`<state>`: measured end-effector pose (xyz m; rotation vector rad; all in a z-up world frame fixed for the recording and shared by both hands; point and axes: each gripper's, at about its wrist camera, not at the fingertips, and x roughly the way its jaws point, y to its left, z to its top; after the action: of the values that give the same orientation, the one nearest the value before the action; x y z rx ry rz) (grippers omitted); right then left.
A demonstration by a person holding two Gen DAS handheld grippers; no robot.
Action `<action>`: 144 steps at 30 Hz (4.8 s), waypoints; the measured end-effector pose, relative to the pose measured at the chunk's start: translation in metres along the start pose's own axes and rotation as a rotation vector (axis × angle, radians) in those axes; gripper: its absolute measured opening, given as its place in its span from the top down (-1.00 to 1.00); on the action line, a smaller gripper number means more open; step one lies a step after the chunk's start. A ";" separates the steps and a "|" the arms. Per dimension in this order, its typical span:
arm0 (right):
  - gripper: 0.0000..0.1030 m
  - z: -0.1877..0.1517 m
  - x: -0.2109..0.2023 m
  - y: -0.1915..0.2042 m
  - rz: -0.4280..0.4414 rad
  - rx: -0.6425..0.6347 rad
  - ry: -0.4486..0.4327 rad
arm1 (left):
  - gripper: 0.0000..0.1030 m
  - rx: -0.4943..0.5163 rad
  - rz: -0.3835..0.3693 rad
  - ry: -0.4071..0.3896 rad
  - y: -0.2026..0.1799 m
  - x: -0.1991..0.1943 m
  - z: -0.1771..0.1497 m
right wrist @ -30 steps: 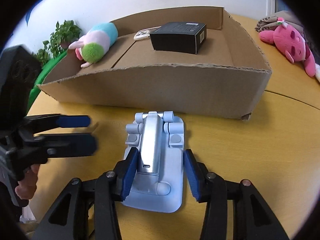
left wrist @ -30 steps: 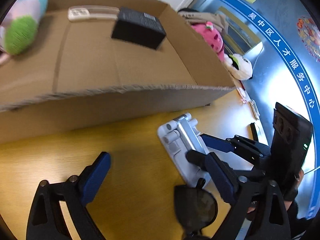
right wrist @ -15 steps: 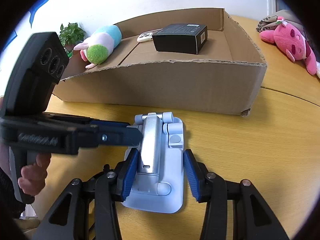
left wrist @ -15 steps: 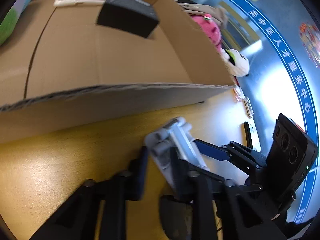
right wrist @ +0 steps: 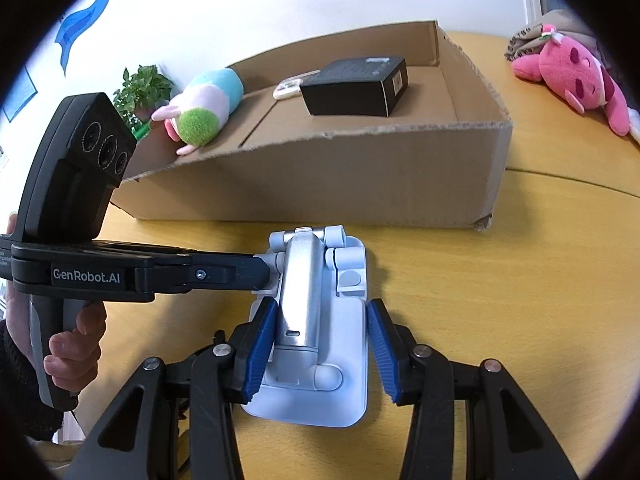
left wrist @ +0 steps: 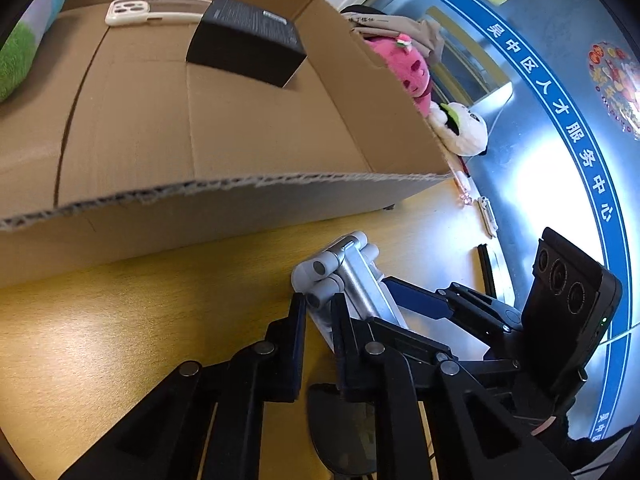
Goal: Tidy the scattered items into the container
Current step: 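Lift the phone stand with the right tool and carry it over the box, then lower the phone stand into the box and open the right tool, then move the right tool to the black sunglasses on the table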
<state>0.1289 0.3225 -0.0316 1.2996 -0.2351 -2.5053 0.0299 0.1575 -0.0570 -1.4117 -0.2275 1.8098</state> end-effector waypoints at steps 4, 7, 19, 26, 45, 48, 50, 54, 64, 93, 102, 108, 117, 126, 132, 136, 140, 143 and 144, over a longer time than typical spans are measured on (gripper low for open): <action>0.13 0.005 -0.010 0.006 0.005 -0.013 -0.030 | 0.77 0.012 -0.004 -0.037 -0.007 -0.016 0.002; 0.13 0.013 -0.021 0.014 0.010 -0.033 -0.063 | 0.78 0.029 -0.001 -0.079 -0.014 -0.035 0.005; 0.13 0.078 -0.040 0.064 0.035 -0.152 -0.168 | 0.78 0.080 0.061 -0.232 -0.018 -0.113 0.044; 0.13 0.122 -0.021 0.084 0.051 -0.169 -0.192 | 0.78 0.106 0.103 -0.262 0.006 -0.138 0.082; 0.14 0.222 0.101 0.066 0.073 0.005 -0.035 | 0.79 0.005 0.136 -0.126 0.109 -0.099 0.200; 0.14 0.224 0.123 0.054 0.074 0.057 0.008 | 0.86 -0.036 0.103 -0.095 0.122 -0.084 0.210; 0.15 0.225 0.137 0.046 0.072 0.093 0.037 | 0.85 -0.031 0.123 -0.074 0.124 -0.072 0.215; 0.14 0.230 0.148 0.040 0.020 0.110 0.067 | 0.88 -0.069 0.135 -0.040 0.138 -0.053 0.222; 0.60 0.235 0.171 0.043 -0.033 0.070 0.204 | 1.00 -0.071 0.169 0.001 0.138 -0.033 0.219; -0.52 0.134 -0.018 0.071 -0.287 -0.079 -0.256 | -0.93 0.092 0.654 -0.671 0.012 -0.190 0.044; -0.52 0.116 -0.032 0.068 -0.279 -0.073 -0.263 | -0.93 0.098 0.650 -0.666 -0.007 -0.186 0.024; -0.52 0.111 -0.027 0.060 -0.271 -0.067 -0.242 | -0.93 0.095 0.653 -0.630 -0.002 -0.174 0.022; -0.52 0.092 0.019 0.030 -0.295 -0.040 -0.114 | -0.93 -0.014 0.666 -0.443 0.067 -0.123 0.018; -0.52 0.079 0.016 0.034 -0.294 -0.055 -0.138 | -0.93 0.003 0.672 -0.430 0.073 -0.115 0.006; -0.52 0.081 -0.006 0.045 -0.300 -0.072 -0.195 | -0.93 0.078 0.651 -0.524 0.040 -0.140 -0.003; -0.52 0.079 -0.025 0.052 -0.279 -0.084 -0.221 | -0.93 0.125 0.588 -0.532 0.014 -0.149 -0.016; -0.52 0.062 -0.038 0.049 -0.233 -0.056 -0.195 | -0.95 0.146 0.461 -0.456 0.002 -0.145 -0.037; -0.52 0.038 -0.036 0.042 -0.186 -0.024 -0.115 | -0.95 0.133 0.379 -0.371 0.002 -0.131 -0.057; -0.52 0.029 -0.034 0.039 -0.155 -0.006 -0.085 | -0.95 0.126 0.361 -0.344 0.003 -0.126 -0.063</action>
<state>0.1316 0.2977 0.0218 1.2551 -0.1511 -2.6916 0.0897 0.0496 0.0104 -1.0970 -0.0308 2.3196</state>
